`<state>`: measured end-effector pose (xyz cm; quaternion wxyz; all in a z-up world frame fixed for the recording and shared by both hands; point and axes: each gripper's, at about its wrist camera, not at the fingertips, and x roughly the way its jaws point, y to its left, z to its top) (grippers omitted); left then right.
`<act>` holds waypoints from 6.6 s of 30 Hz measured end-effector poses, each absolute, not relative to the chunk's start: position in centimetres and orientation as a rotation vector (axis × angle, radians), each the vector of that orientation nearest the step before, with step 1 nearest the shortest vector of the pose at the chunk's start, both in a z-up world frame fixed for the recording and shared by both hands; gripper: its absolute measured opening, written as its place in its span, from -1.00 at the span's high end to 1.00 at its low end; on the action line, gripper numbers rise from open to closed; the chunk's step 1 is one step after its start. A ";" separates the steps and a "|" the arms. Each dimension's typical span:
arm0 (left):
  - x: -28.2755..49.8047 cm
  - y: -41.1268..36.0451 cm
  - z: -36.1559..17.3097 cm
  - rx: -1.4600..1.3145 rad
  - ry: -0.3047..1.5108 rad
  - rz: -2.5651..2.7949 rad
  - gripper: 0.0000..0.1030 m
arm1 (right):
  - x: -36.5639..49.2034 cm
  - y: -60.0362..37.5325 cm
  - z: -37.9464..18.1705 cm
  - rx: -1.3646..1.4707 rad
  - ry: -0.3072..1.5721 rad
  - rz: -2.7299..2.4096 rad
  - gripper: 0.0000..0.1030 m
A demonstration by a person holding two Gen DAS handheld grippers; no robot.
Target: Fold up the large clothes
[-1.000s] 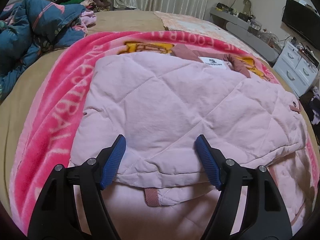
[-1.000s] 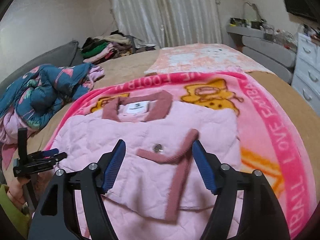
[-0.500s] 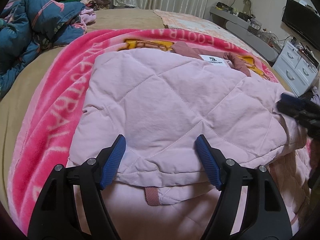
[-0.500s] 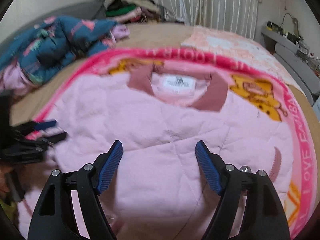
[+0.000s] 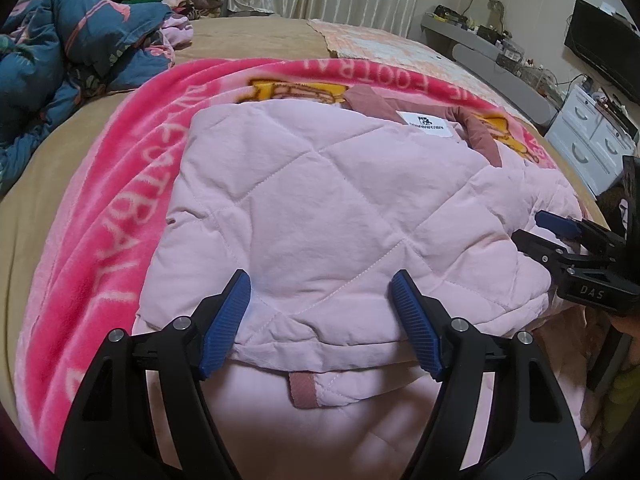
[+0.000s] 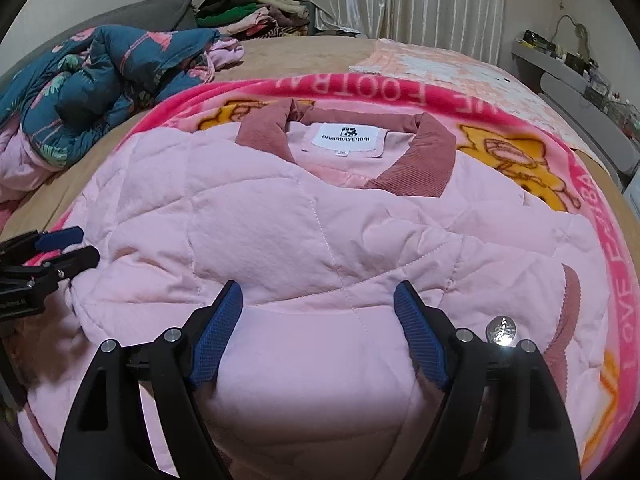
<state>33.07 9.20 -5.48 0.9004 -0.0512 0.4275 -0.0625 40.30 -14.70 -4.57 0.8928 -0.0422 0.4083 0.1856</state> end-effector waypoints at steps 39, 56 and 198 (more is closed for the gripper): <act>28.3 10.4 0.6 -0.124 0.795 -0.080 -0.82 | 33.7 -18.4 1.8 0.107 0.747 0.400 -0.92; 25.3 10.3 3.4 -0.134 0.733 -0.099 -0.82 | 30.3 -19.4 5.4 0.155 0.654 0.389 -0.92; 6.9 15.0 -6.8 -0.342 1.203 -0.045 -0.18 | 5.0 -37.2 -9.1 0.229 1.137 0.444 -0.91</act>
